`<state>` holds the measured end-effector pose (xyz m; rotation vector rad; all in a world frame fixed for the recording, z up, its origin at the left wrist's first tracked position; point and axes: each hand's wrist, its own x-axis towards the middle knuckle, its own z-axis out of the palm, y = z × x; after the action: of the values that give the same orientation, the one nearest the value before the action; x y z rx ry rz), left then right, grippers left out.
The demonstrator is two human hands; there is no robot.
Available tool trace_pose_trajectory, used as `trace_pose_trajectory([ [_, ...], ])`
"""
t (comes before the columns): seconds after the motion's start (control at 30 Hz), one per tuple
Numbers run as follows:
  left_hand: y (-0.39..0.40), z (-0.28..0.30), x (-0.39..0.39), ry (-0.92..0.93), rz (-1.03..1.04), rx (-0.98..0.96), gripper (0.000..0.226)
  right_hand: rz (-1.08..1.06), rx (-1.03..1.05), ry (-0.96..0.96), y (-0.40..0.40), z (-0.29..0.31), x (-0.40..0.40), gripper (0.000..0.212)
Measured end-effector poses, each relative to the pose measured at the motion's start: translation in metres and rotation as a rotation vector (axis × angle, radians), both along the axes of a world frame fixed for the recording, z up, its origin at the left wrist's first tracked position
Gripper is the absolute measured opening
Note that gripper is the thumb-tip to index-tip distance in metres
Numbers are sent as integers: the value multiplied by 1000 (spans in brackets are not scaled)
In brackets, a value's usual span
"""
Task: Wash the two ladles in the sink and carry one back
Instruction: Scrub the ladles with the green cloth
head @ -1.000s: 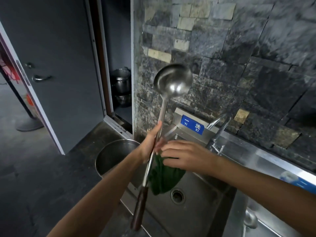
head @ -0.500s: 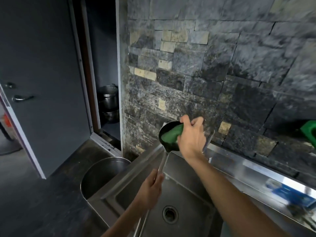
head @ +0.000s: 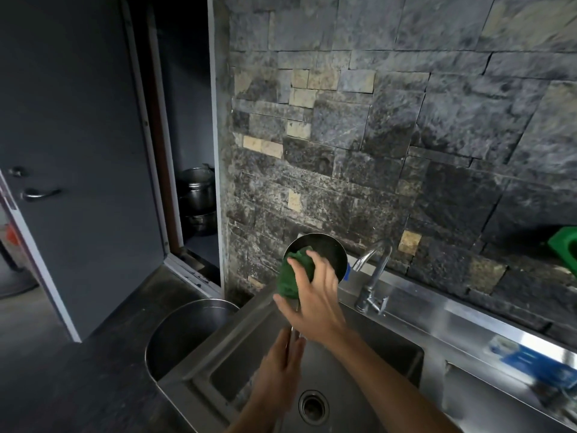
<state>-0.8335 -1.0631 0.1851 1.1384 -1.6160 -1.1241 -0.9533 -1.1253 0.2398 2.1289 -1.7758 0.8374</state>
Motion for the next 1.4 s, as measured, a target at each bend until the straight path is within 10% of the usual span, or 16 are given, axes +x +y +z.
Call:
trace_pose_trajectory([
  [0.23,4,-1,3,-34,28,40,20,-250,-248,154,-2,1,-44,64],
  [0.47,-5,16,-16,-291,9,-137,18,-252,-473,-1029,-13,25,-7,39],
  [0.53,-8,22,-14,-277,29,-141,21,-53,-296,-865,-15,25,-16,43],
  [0.7,-10,24,7,-245,-27,-130,17,-108,-253,255,-20,26,-83,51],
  [0.83,-5,30,-16,-285,-55,-153,17,-360,-481,-318,-10,37,-58,51],
  [0.97,-1,40,-31,-291,-42,-230,16,-109,-482,-1186,-12,55,-24,39],
  [1.2,-15,33,-4,-206,-50,-131,22,-165,-188,326,1,43,-98,45],
  [1.4,-30,42,2,283,-54,310,13,-240,-371,-746,37,52,-123,41],
])
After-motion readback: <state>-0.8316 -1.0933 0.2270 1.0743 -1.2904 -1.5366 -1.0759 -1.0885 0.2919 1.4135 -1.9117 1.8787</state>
